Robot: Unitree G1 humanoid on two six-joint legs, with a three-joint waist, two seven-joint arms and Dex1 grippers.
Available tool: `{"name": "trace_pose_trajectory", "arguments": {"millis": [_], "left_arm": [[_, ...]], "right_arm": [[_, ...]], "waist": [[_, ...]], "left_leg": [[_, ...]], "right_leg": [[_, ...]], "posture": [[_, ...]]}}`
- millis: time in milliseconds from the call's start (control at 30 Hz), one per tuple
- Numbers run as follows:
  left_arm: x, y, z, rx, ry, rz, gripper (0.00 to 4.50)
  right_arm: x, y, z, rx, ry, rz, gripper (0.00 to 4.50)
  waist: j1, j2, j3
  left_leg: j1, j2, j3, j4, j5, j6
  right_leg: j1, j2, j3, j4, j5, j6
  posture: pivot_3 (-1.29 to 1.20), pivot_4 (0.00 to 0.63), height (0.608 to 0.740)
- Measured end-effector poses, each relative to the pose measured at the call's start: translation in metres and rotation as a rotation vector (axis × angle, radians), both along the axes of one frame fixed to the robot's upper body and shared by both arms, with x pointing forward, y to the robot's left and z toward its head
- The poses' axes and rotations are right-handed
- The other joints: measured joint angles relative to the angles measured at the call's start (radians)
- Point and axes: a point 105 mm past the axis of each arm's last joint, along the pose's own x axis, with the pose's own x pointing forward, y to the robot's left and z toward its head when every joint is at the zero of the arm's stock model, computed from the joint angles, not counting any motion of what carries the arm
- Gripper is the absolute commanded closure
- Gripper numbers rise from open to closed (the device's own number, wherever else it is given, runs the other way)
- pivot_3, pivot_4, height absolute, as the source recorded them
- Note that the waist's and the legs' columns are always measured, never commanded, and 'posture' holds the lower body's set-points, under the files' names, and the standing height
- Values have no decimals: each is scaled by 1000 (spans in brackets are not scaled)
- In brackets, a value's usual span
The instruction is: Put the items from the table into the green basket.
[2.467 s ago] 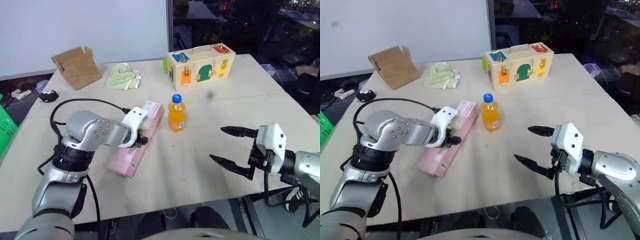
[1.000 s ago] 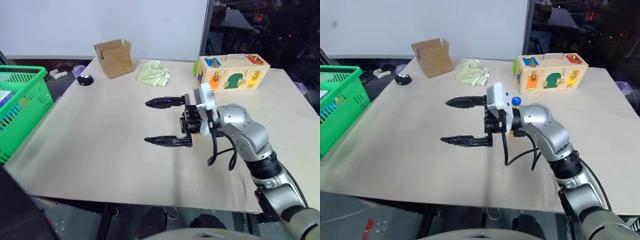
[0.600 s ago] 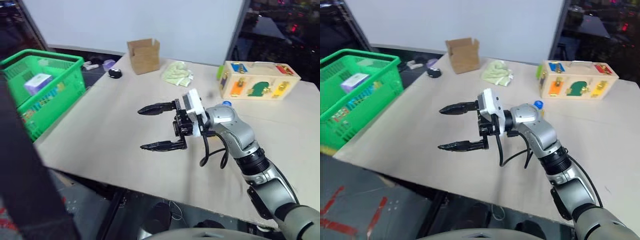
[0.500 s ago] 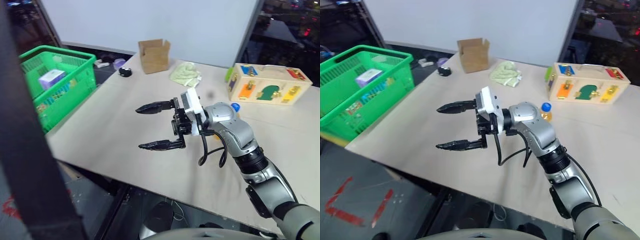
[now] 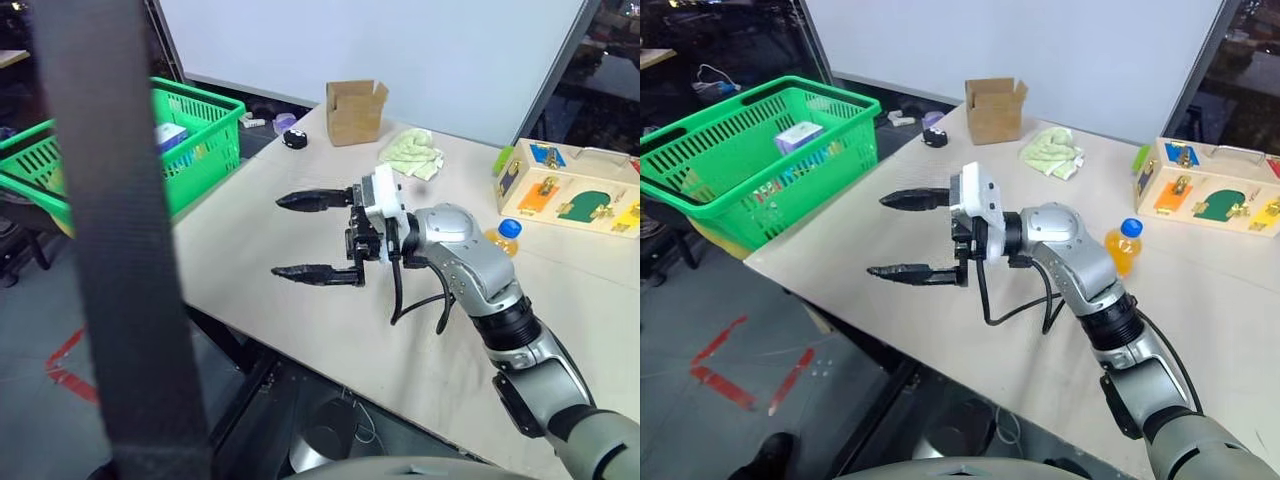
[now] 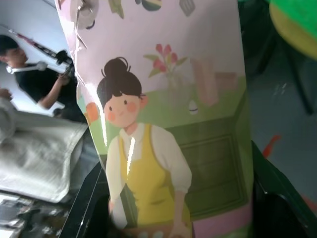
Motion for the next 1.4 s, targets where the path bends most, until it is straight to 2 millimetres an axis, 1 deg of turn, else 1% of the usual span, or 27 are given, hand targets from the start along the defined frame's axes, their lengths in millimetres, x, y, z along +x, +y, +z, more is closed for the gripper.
{"name": "trace_pose_trajectory", "arguments": {"millis": [100, 167, 233, 300, 400, 433, 467, 533, 567, 633, 733, 867, 900, 967, 1033, 1100, 1200, 1400], "left_arm": [[26, -8, 11, -39, -50, -79, 2124], [51, -18, 22, -88, -121, -164, 2124], [72, -29, 33, -97, -159, -241, 2124], [98, -40, 50, -92, -212, -310, 2124], [125, -52, 76, -31, -274, -355, 2124], [133, -55, 87, 5, -303, -354, 2124], [137, -56, 90, 29, -306, -346, 2124], [140, -53, 89, 50, -304, -321, 2124], [140, -49, 85, 53, -295, -294, 2124], [139, -41, 71, 50, -263, -248, 2124], [142, -37, 52, 29, -239, -219, 2124], [145, -34, 23, -24, -246, -203, 2124], [145, -33, 12, -47, -235, -194, 2124], [140, -27, -1, -76, -219, -160, 2124], [132, -18, -10, -87, -210, -104, 2124], [123, -10, -11, -75, -205, -56, 2124], [109, 1, -4, -55, -226, 1, 2124], [87, 16, 14, -20, -283, 71, 2124]], "right_arm": [[9, -3, 2, -17, -4, -105, 0], [15, -8, 4, -28, 20, -162, 0], [16, -12, 5, -33, 22, -188, 0], [18, -18, 3, -33, 22, -230, 0], [19, -23, 3, -18, 25, -280, 0], [15, -25, 3, -14, 20, -282, 0], [12, -26, 3, -12, 17, -281, 0], [9, -28, 3, -14, 14, -285, 0], [7, -29, 4, -15, 10, -288, 0], [4, -30, 6, -12, 4, -288, 0], [4, -32, 9, -3, -2, -311, 0], [3, -32, 18, 53, 17, -317, 0], [1, -30, 21, 72, 29, -301, 0], [-3, -26, 25, 98, 42, -266, 0], [-5, -24, 29, 105, 40, -243, 0], [-5, -24, 31, 106, 35, -237, 0], [-2, -23, 28, 98, 41, -230, 0], [0, -21, 24, 89, 44, -216, 0]], "waist": [[2, 0, 0], [1, 0, 0], [-9, 0, 0], [-23, 0, 0], [-73, 1, 1], [-92, 1, 1], [-121, 1, 1], [-174, 2, 1], [-207, 2, 1], [-268, 2, 1], [-360, 2, 2], [-451, 2, 2], [-475, 2, 2], [-515, 2, 2], [-544, 2, 2], [-554, 1, 2], [-561, 1, 2], [-559, 2, 2]], "left_leg": [[0, 0, 0, 1, 0, 0], [0, 0, -1, 2, 0, 0], [0, 1, -2, 3, 0, 0], [-1, 1, -3, 6, 1, 0], [-3, 1, -3, 12, 0, 0], [-4, 1, -3, 14, 0, 0], [-4, 0, -3, 15, 0, 0], [-4, 0, -3, 15, 0, 0], [-3, 0, -3, 15, 0, 0], [-3, 0, -5, 15, 0, 0], [-3, 0, -6, 15, 1, 0], [-1, 0, -6, 14, 1, 0], [-1, 0, -6, 14, 1, 0], [-1, 0, -7, 14, 1, 0], [0, 0, -9, 14, 1, 0], [1, 0, -10, 14, 1, 0], [1, 0, -10, 14, 1, 0], [1, 1, -9, 14, 1, 0]], "right_leg": [[0, 2, 0, 0, 0, 0], [1, 4, 0, 0, 0, 0], [1, 5, -1, 1, 1, -2], [3, 6, -3, 1, 1, -2], [3, 6, -3, 3, 3, -2], [3, 6, -4, 3, 3, -2], [4, 6, -3, 3, 4, -1], [5, 6, -2, 3, 4, 0], [5, 6, -2, 3, 4, 0], [5, 6, -3, 5, 4, 0], [5, 6, -3, 6, 4, -1], [2, 3, 4, 10, 4, -1], [1, 2, 5, 11, 4, -1], [0, 2, 7, 12, 4, -1], [-1, 1, 9, 14, 4, 0], [-2, 1, 11, 15, 4, 0], [-3, 1, 11, 17, 4, 0], [-6, 0, 12, 19, 4, 0]], "posture": [[346, 30, 740], [303, 27, 740], [276, 25, 740], [240, 24, 740], [180, 31, 740], [161, 34, 740], [153, 35, 740], [132, 38, 740], [132, 38, 740], [114, 40, 740], [90, 34, 740], [50, 29, 740], [46, 29, 740], [47, 25, 740], [56, 19, 740], [62, 17, 740], [72, 15, 740], [91, 15, 740]]}}
